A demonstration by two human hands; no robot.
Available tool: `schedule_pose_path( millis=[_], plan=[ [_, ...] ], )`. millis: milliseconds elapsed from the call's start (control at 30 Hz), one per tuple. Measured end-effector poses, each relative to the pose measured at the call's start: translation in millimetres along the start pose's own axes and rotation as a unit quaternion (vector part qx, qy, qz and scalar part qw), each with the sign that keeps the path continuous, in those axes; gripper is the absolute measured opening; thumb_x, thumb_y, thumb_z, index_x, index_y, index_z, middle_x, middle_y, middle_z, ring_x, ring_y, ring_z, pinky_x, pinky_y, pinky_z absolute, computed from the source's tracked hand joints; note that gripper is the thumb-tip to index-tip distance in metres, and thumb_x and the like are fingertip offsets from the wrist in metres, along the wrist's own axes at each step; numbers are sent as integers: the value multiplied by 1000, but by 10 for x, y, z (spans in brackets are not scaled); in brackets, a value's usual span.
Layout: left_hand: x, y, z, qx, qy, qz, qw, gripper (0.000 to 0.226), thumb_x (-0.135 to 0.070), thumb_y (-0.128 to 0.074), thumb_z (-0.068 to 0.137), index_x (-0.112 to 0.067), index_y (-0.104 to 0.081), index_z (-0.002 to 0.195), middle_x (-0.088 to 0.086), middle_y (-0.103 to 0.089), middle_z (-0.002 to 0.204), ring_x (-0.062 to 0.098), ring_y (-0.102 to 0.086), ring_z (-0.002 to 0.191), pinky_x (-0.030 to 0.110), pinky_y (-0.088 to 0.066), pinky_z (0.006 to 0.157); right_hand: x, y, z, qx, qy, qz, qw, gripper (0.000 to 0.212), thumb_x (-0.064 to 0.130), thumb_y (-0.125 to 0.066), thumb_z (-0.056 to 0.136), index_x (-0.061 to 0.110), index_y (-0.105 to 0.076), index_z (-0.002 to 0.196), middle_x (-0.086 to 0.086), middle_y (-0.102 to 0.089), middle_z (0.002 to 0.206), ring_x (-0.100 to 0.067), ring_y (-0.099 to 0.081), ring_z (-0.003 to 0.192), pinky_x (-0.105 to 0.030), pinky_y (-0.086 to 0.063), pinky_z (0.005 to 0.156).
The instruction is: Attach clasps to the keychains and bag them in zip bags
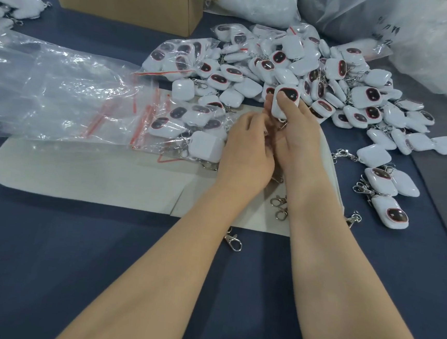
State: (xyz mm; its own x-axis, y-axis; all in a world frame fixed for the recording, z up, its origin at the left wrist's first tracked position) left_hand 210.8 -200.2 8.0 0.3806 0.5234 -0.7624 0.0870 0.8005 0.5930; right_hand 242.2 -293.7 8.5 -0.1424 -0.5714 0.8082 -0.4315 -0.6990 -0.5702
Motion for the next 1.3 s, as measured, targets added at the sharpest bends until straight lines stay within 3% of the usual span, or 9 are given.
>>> schedule_pose_path(
  millis=[233,467,767,1033,1167,1300],
  plan=[
    [24,-28,3,26,-6,42,999,37,-5,-47,86,-8,-51,123,6,-45,131,22,-42,121,33,-36,98,-2,-14,-18,-13,18,-27,999,7,3,-58,93,7,-63,93,-3,-69,75,-12,-67,74,-26,-54,76],
    [18,-28,6,24,-3,45,999,37,-11,-51,86,-8,-51,123,8,-44,132,24,-43,120,35,-37,99,4,-12,-46,17,45,-93,994,4,4,-59,93,7,-61,94,-5,-70,81,-11,-68,78,-19,-54,69],
    [29,-41,6,25,-3,51,998,37,-12,-52,86,-7,-51,123,8,-44,132,25,-42,121,37,-37,100,-19,-7,11,-2,21,-50,999,15,11,-51,99,9,-63,92,-7,-70,82,-16,-68,78,-27,-54,72],
    [23,-41,13,20,-1,57,998,37,-12,-52,86,-6,-51,122,9,-44,132,27,-42,122,38,-35,100,6,-43,-20,-1,17,-30,999,19,6,-45,100,7,-61,91,-7,-67,81,-16,-64,79,-26,-53,74],
    [16,-29,21,13,7,25,1000,39,-6,-50,85,-7,-50,124,9,-43,134,26,-41,123,37,-33,103,2,-29,-39,27,13,-92,995,22,-4,-42,98,3,-60,107,-7,-66,93,-14,-64,88,-26,-53,82],
    [11,-8,38,-8,33,-34,999,39,-2,-48,85,-8,-50,124,8,-49,126,23,-46,116,31,-35,100,25,-35,-62,30,41,-131,990,24,-10,-40,96,3,-57,108,-9,-65,95,-17,-64,92,-23,-54,80]
  ],
)
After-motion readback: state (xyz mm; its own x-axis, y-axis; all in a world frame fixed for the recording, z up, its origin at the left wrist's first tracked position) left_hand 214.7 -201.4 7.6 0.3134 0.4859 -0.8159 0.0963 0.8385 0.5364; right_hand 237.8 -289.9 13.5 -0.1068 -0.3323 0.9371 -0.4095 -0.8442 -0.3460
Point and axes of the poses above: each hand's wrist, its own z-axis towards the middle knuckle, its own y-axis out of the back of the hand, x = y × z, the point moved 1 cm from there along z, towards the middle knuckle
